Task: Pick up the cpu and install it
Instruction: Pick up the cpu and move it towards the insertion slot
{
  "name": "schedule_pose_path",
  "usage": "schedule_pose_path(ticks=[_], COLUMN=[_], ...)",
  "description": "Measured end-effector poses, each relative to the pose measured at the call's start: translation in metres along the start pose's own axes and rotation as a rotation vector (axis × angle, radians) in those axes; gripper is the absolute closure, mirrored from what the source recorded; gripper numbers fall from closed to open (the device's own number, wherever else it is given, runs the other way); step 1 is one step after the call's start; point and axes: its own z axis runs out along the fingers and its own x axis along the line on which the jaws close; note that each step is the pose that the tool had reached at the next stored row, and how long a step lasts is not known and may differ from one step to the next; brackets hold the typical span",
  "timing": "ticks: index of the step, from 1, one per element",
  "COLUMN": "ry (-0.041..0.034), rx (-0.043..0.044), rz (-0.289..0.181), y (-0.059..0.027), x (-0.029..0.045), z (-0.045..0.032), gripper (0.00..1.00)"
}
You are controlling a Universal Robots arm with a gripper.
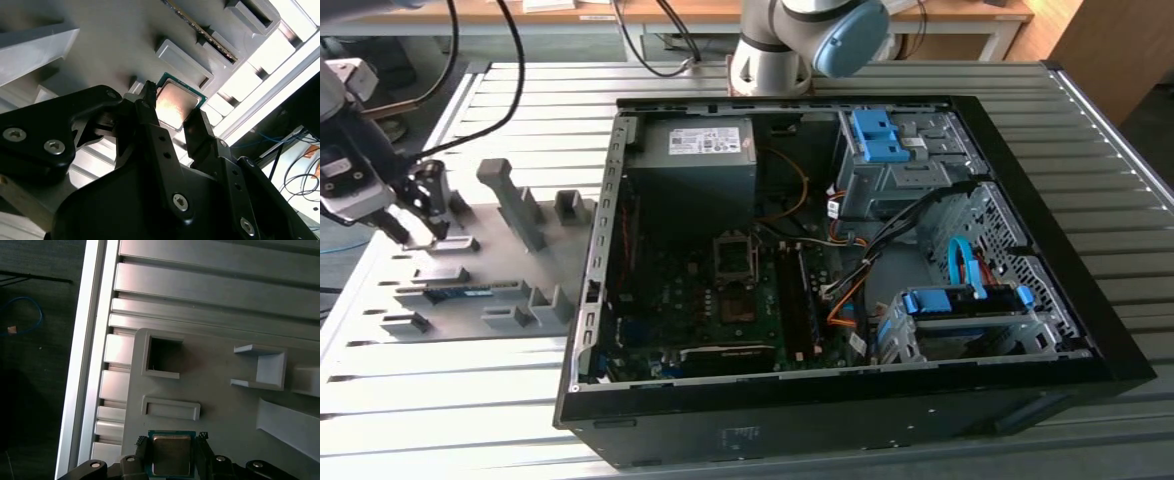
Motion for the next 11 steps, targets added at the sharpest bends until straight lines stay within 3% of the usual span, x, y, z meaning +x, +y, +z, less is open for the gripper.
schedule_pose_path(ticks=[11], ry=[0.0000], rx=[0.0000], rz=[0.000], y=[0.0000], x=[-0.0002], z=[-0.0093], gripper=[0.53])
